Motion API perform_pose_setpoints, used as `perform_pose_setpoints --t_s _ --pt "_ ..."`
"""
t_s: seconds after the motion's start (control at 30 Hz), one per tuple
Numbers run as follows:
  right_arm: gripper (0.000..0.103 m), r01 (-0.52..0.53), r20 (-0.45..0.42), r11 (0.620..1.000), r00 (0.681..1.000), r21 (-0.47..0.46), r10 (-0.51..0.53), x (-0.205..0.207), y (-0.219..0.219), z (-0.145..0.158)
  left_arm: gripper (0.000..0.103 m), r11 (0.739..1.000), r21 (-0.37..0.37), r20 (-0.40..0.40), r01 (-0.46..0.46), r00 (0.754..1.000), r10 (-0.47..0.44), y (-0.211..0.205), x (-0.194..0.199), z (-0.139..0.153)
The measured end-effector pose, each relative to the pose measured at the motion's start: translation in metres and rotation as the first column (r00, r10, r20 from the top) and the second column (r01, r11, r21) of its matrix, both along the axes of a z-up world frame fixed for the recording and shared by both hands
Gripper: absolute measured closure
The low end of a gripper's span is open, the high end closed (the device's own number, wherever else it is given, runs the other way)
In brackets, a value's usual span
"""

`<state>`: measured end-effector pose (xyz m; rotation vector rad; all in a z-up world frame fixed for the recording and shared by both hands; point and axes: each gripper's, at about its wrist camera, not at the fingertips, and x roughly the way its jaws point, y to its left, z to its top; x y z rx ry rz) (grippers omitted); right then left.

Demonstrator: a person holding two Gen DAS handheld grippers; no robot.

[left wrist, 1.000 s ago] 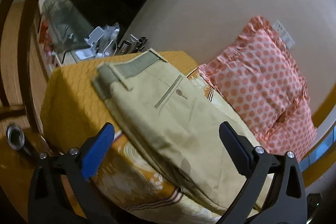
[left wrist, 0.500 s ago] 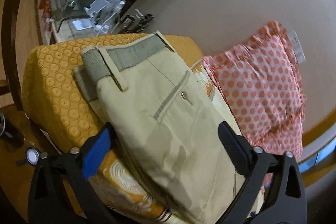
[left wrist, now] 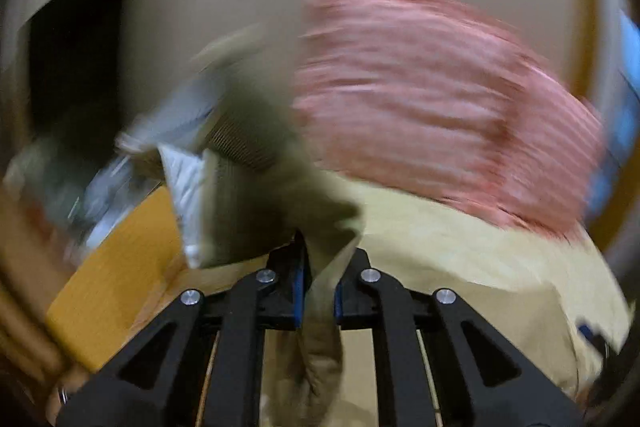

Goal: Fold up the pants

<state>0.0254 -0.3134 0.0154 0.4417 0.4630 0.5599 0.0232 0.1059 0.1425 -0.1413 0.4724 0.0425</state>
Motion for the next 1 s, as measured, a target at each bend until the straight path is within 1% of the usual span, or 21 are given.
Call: perform_pose_setpoints --t_s 0.03,0.1,0.17,0.2,0.27,0.3,0.37,0.4,0.43,0.5,0.53,0.57,0.6,0.63,0.67,0.7,0.77,0.83,0.87,0.93,1.0 --pt "0.010 0.029 -0.004 0.999 1.000 0.023 -0.029 -0.001 -0.012 0.001 0.093 0.996 0.033 0.018 0.078 0.997 -0.079 -0.029 0.001 0.004" --pt "0.010 0.093 -0.031 0.992 0.995 0.088 -0.090 -0.003 -0.040 0.000 0.093 0.956 0.083 0.027 0.282 0.958 -0.285 -0.098 -0.002 0.003" --pt "0.010 0.135 -0.054 0.982 0.990 0.133 -0.129 -0.004 -0.059 -0.002 0.092 0.907 0.101 -0.006 0.409 0.912 -0.410 -0.142 -0.007 -0.012" --pt "0.009 0.156 -0.070 0.974 0.987 0.163 -0.146 -0.005 -0.070 -0.004 0.092 0.857 0.119 -0.063 0.502 0.865 -0.498 -0.176 -0.010 -0.032" --pt "0.009 0.173 -0.101 0.964 0.983 0.203 -0.155 -0.004 -0.083 -0.008 0.092 0.794 0.133 -0.149 0.594 0.804 -0.576 -0.209 -0.014 -0.061" --pt "0.009 0.174 -0.114 0.961 0.982 0.215 -0.152 -0.002 -0.086 -0.010 0.092 0.751 0.140 -0.231 0.646 0.759 -0.609 -0.229 -0.017 -0.087" --pt "0.009 0.166 -0.167 0.957 0.978 0.238 -0.128 0.007 -0.092 -0.017 0.090 0.724 0.133 -0.304 0.677 0.723 -0.620 -0.241 -0.021 -0.111" --pt "0.009 0.158 -0.187 0.956 0.976 0.246 -0.113 0.012 -0.092 -0.020 0.088 0.727 0.163 -0.295 0.666 0.737 -0.609 -0.239 -0.028 -0.115" --pt "0.009 0.148 -0.212 0.956 0.973 0.254 -0.094 0.020 -0.091 -0.023 0.082 0.728 0.165 -0.284 0.665 0.739 -0.611 -0.235 -0.032 -0.111" --pt "0.009 0.121 -0.251 0.962 0.966 0.245 -0.058 0.036 -0.086 -0.027 0.072 0.741 0.102 -0.225 0.664 0.741 -0.633 -0.212 -0.041 -0.090" --pt "0.009 0.111 -0.268 0.968 0.962 0.225 -0.048 0.043 -0.081 -0.027 0.053 0.758 0.072 -0.189 0.649 0.755 -0.628 -0.199 -0.042 -0.081" --pt "0.009 0.096 -0.283 0.976 0.958 0.198 -0.037 0.051 -0.076 -0.027 0.036 0.785 0.049 -0.153 0.618 0.781 -0.605 -0.183 -0.042 -0.072" --pt "0.010 0.085 -0.294 0.981 0.955 0.173 -0.031 0.057 -0.072 -0.027 0.032 0.829 0.026 -0.115 0.559 0.825 -0.553 -0.162 -0.035 -0.062" --pt "0.013 0.077 -0.313 0.989 0.949 0.130 -0.032 0.065 -0.066 -0.028 0.030 0.866 0.007 -0.105 0.501 0.861 -0.497 -0.140 -0.025 -0.058" --pt "0.015 0.070 -0.330 0.993 0.943 0.094 -0.035 0.072 -0.060 -0.029 0.031 0.907 -0.029 -0.127 0.420 0.898 -0.420 -0.111 -0.008 -0.060" --pt "0.016 0.060 -0.338 0.996 0.941 0.064 -0.035 0.079 -0.056 -0.029 0.033 0.927 -0.080 -0.164 0.368 0.912 -0.376 -0.090 0.010 -0.064" --pt "0.019 0.051 -0.355 0.999 0.934 0.012 -0.043 0.088 -0.049 -0.031 0.033 0.932 -0.199 -0.246 0.304 0.905 -0.348 -0.057 0.039 -0.081" --pt "0.024 0.034 -0.366 0.999 0.930 -0.021 -0.039 0.096 -0.042 -0.031 0.036 0.915 -0.284 -0.308 0.285 0.877 -0.369 -0.038 0.062 -0.096" --pt "0.026 0.023 -0.371 0.999 0.928 -0.027 -0.031 0.100 -0.040 -0.031 0.036 0.908 -0.310 -0.334 0.282 0.862 -0.382 -0.033 0.073 -0.105" --pt "0.031 0.009 -0.370 0.999 0.929 -0.049 -0.027 0.106 -0.035 -0.032 0.036 0.901 -0.332 -0.358 0.280 0.846 -0.395 -0.030 0.081 -0.113" --pt "0.032 0.003 -0.369 0.998 0.929 -0.055 -0.023 0.107 -0.035 -0.033 0.035 0.877 -0.377 -0.373 0.299 0.818 -0.439 -0.033 0.090 -0.124"
